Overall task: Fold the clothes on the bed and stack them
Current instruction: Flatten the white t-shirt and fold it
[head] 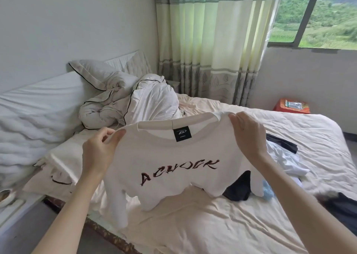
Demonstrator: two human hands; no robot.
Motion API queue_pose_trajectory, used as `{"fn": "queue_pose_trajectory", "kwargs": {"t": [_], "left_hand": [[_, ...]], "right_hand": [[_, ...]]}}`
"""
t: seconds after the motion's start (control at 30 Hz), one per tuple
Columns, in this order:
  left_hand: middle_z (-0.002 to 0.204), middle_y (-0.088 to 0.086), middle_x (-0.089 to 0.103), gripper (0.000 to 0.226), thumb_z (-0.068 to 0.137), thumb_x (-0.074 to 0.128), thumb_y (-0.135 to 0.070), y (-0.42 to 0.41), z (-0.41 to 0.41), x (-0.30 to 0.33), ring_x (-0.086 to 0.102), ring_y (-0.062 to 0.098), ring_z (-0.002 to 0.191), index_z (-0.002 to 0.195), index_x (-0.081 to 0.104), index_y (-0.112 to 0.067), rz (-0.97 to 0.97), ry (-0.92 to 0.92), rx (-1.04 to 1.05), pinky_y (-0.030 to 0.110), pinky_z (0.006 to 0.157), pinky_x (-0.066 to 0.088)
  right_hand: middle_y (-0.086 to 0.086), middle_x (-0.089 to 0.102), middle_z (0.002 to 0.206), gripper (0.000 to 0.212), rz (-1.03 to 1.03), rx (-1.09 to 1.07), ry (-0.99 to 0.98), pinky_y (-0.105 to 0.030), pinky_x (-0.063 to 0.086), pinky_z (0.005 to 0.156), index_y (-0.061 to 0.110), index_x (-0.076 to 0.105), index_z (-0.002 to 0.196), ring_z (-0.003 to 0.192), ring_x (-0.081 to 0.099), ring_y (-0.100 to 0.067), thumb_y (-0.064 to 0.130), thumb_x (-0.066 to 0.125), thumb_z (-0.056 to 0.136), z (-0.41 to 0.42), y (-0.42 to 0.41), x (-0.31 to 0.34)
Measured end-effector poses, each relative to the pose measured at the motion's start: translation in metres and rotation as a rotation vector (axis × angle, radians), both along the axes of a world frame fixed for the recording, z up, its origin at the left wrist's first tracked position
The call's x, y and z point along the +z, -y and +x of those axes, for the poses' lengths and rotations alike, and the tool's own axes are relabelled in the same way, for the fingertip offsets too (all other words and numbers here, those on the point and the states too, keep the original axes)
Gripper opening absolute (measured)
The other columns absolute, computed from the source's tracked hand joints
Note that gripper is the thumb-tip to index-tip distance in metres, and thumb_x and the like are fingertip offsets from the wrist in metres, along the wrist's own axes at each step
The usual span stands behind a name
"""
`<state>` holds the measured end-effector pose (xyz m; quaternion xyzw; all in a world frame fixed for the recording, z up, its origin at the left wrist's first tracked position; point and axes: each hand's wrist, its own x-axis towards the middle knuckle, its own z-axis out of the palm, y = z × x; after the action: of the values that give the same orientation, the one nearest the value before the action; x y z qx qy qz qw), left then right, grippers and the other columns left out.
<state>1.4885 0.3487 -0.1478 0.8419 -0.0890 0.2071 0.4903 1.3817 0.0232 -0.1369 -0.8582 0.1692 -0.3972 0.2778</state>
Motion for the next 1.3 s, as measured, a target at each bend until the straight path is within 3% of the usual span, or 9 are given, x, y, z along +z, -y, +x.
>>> {"fn": "queue_pose_trajectory", "kwargs": {"t": [0.13, 0.23, 0.37, 0.5, 0.67, 0.9, 1.03, 1.17, 1.3], "left_hand": [[0.065, -0.016, 0.059, 0.021, 0.083, 0.067, -0.044, -0.022, -0.055, 0.014, 0.052, 0.005, 0.062, 0.077, 0.064, -0.024, -0.043, 0.084, 0.014, 0.022, 0.057, 0.037], [0.066, -0.013, 0.059, 0.024, 0.084, 0.067, -0.043, -0.032, -0.082, 0.037, 0.048, 0.009, 0.063, 0.081, 0.065, -0.02, -0.072, 0.208, 0.017, 0.029, 0.062, 0.037], [0.067, -0.012, 0.057, 0.023, 0.083, 0.068, -0.042, -0.046, -0.101, 0.064, 0.045, 0.004, 0.066, 0.081, 0.064, -0.02, -0.106, 0.314, 0.013, 0.025, 0.062, 0.035], [0.072, -0.005, 0.058, 0.03, 0.082, 0.066, -0.046, -0.054, -0.102, 0.073, 0.05, 0.014, 0.072, 0.084, 0.067, -0.016, -0.087, 0.368, 0.039, 0.028, 0.068, 0.035], [0.087, 0.005, 0.069, 0.033, 0.081, 0.069, -0.045, -0.05, -0.063, 0.049, 0.059, 0.024, 0.082, 0.087, 0.07, -0.012, 0.025, 0.295, 0.04, 0.032, 0.071, 0.041], [0.086, 0.005, 0.067, 0.034, 0.082, 0.065, -0.051, -0.026, 0.052, -0.03, 0.059, 0.03, 0.084, 0.083, 0.067, -0.017, 0.221, 0.078, 0.075, 0.037, 0.07, 0.042], [0.073, 0.001, 0.059, 0.038, 0.083, 0.061, -0.054, -0.005, 0.139, -0.104, 0.05, 0.025, 0.073, 0.08, 0.063, -0.016, 0.305, -0.081, 0.122, 0.031, 0.064, 0.03], [0.087, 0.007, 0.065, 0.036, 0.087, 0.06, -0.047, 0.012, 0.219, -0.199, 0.054, 0.029, 0.079, 0.087, 0.063, -0.012, 0.429, -0.218, 0.116, 0.032, 0.065, 0.032], [0.108, 0.009, 0.065, 0.029, 0.094, 0.054, -0.038, 0.018, 0.287, -0.294, 0.057, 0.034, 0.097, 0.1, 0.063, -0.011, 0.53, -0.284, 0.057, 0.037, 0.071, 0.038]], "right_hand": [[-0.001, 0.057, 0.072, 0.031, -0.084, -0.084, 0.1, -0.037, 0.033, 0.084, 0.013, 0.05, 0.066, 0.076, 0.05, -0.025, 0.026, 0.057, 0.094, -0.062, -0.03, 0.008], [-0.011, 0.061, 0.074, 0.029, -0.121, -0.156, 0.241, -0.034, 0.031, 0.083, 0.005, 0.063, 0.07, 0.081, 0.055, -0.032, 0.024, 0.061, 0.091, -0.086, -0.044, 0.03], [-0.015, 0.06, 0.078, 0.029, -0.151, -0.197, 0.353, -0.036, 0.031, 0.084, 0.002, 0.068, 0.077, 0.085, 0.053, -0.034, 0.027, 0.061, 0.091, -0.102, -0.061, 0.057], [-0.012, 0.06, 0.091, 0.034, -0.26, -0.198, 0.282, -0.038, 0.032, 0.09, 0.007, 0.068, 0.092, 0.096, 0.046, -0.029, 0.036, 0.052, 0.096, -0.112, -0.066, 0.066], [-0.012, 0.061, 0.1, 0.04, -0.356, -0.2, 0.071, -0.035, 0.029, 0.093, 0.008, 0.067, 0.1, 0.104, 0.047, -0.029, 0.04, 0.042, 0.1, -0.083, -0.058, 0.047], [-0.019, 0.063, 0.091, 0.034, -0.383, -0.13, -0.091, -0.043, 0.031, 0.087, 0.001, 0.067, 0.088, 0.093, 0.053, -0.037, 0.029, 0.05, 0.098, 0.05, -0.023, -0.042], [-0.019, 0.063, 0.099, 0.033, -0.306, -0.06, -0.288, -0.04, 0.027, 0.091, 0.001, 0.065, 0.094, 0.1, 0.052, -0.035, 0.028, 0.046, 0.099, 0.156, -0.003, -0.121], [-0.018, 0.062, 0.103, 0.036, -0.22, -0.002, -0.476, -0.04, 0.026, 0.09, 0.002, 0.061, 0.096, 0.105, 0.05, -0.034, 0.031, 0.041, 0.101, 0.246, 0.011, -0.22], [-0.018, 0.062, 0.098, 0.032, -0.165, 0.025, -0.617, -0.04, 0.03, 0.083, 0.005, 0.058, 0.09, 0.097, 0.054, -0.036, 0.03, 0.04, 0.099, 0.321, 0.018, -0.317]]}}
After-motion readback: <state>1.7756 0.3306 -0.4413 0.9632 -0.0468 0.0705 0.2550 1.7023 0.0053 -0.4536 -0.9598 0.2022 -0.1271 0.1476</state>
